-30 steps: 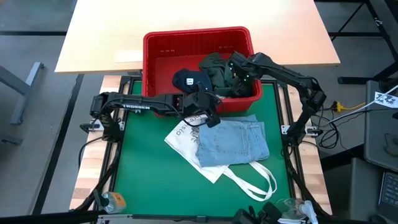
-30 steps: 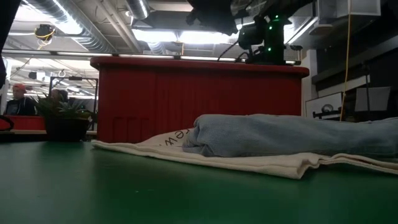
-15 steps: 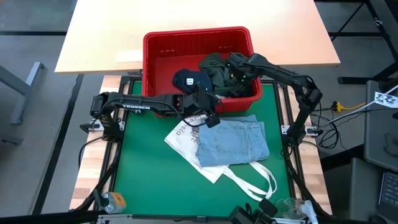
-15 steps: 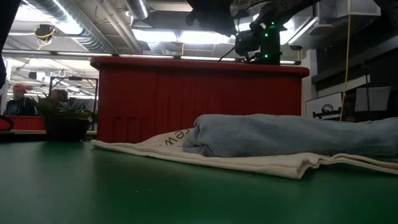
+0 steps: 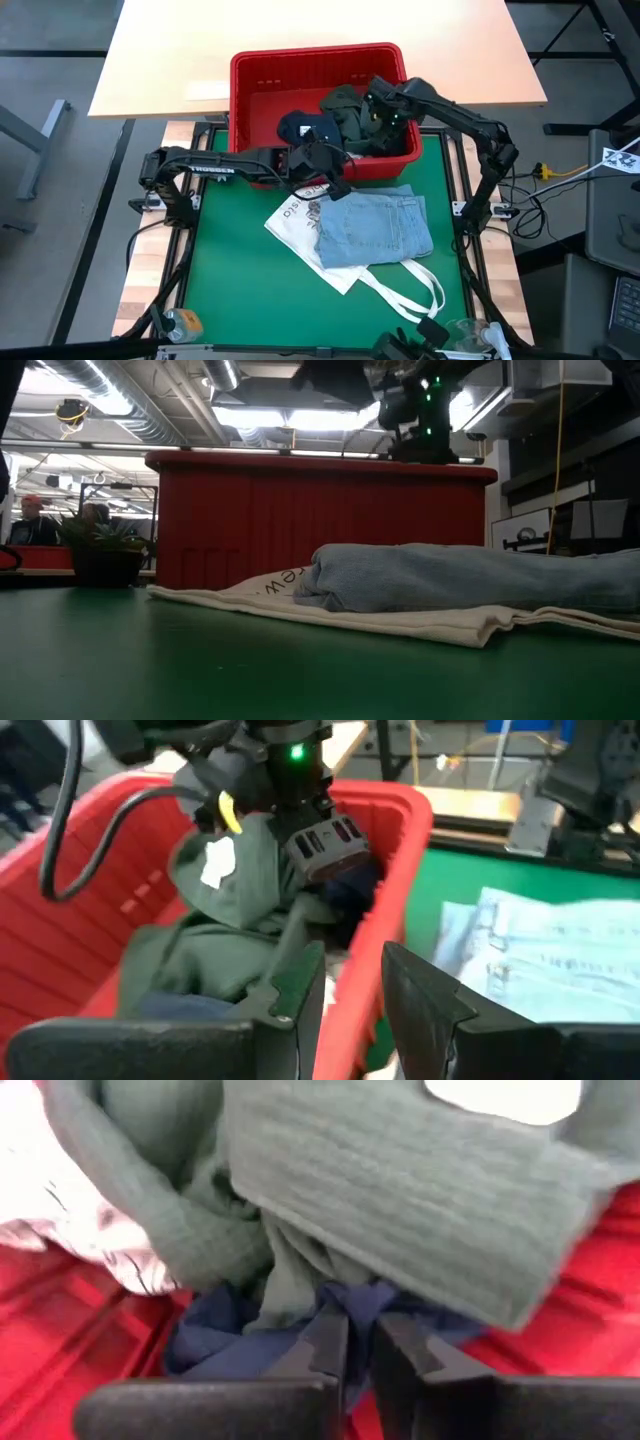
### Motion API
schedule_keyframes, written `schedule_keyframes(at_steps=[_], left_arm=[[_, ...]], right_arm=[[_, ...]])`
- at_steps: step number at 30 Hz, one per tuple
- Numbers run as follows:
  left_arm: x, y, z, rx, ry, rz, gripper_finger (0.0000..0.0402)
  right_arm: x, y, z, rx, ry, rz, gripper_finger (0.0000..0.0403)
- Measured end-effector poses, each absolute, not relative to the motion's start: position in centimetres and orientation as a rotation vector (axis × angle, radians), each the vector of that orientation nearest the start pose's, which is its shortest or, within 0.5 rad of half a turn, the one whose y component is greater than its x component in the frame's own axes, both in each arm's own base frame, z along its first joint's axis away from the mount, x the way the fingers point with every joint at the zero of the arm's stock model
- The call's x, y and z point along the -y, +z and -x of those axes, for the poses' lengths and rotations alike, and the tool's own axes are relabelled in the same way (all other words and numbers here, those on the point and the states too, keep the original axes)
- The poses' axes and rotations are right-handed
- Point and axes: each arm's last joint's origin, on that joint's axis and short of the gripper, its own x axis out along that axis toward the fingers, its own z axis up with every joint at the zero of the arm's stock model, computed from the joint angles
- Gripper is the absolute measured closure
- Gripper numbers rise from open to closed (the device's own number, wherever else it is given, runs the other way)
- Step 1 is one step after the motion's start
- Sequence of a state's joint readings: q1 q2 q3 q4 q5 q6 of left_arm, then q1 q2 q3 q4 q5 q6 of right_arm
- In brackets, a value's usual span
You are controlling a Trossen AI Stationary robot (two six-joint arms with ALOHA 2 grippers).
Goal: Fold laundry
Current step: Fold the dark blue boxer
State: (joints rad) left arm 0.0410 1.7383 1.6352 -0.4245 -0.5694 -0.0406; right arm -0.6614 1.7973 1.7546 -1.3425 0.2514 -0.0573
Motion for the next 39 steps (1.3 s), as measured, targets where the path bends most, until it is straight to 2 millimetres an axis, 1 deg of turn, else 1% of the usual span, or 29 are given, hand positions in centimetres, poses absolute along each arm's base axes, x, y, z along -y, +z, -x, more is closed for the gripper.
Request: schedule_keyframes(at_steps=[7, 12, 16, 18, 22, 25, 30, 33, 36, 39], left_arm=[[-3.3, 36.7, -37.9, -0.494, 0.65, -0.142, 0.0304], [-3.3, 37.2, -37.3, -0.497, 0.67, -0.15, 0.0304], [-3.4, 37.3, -37.1, -0.496, 0.676, -0.149, 0.0304], [-3.5, 37.3, -37.1, -0.498, 0.679, -0.149, 0.0304], [-3.9, 37.4, -37.2, -0.478, 0.691, -0.123, 0.0304], [-4.5, 37.8, -37.3, -0.424, 0.683, -0.069, 0.0304], [-5.3, 38.6, -37.9, -0.318, 0.543, 0.022, 0.0304], [-5.9, 38.9, -38.3, -0.258, 0.519, 0.04, 0.0304], [-6.6, 38.9, -38.4, -0.243, 0.511, 0.041, 0.0304], [-7.1, 38.7, -38.5, -0.26, 0.464, 0.021, 0.0301]], right_arm=[[21.7, 38.7, -26.7, -1.184, -0.75, -0.168, 0.0396], [21.1, 43.9, -25.9, -0.986, -0.787, -0.119, 0.0385], [20.3, 47.2, -25.0, -0.852, -0.81, -0.089, 0.038], [20.0, 48.1, -24.6, -0.786, -0.822, -0.072, 0.0379], [19.5, 49.0, -24.2, -0.71, -0.79, -0.069, 0.0379], [19.5, 49.0, -24.2, -0.708, -0.768, -0.077, 0.0378], [19.6, 48.7, -24.5, -0.707, -0.726, -0.092, 0.0378], [19.6, 48.7, -24.6, -0.707, -0.715, -0.096, 0.0378], [19.6, 48.7, -24.6, -0.707, -0.715, -0.096, 0.0378], [19.6, 48.7, -24.6, -0.707, -0.715, -0.096, 0.0378]])
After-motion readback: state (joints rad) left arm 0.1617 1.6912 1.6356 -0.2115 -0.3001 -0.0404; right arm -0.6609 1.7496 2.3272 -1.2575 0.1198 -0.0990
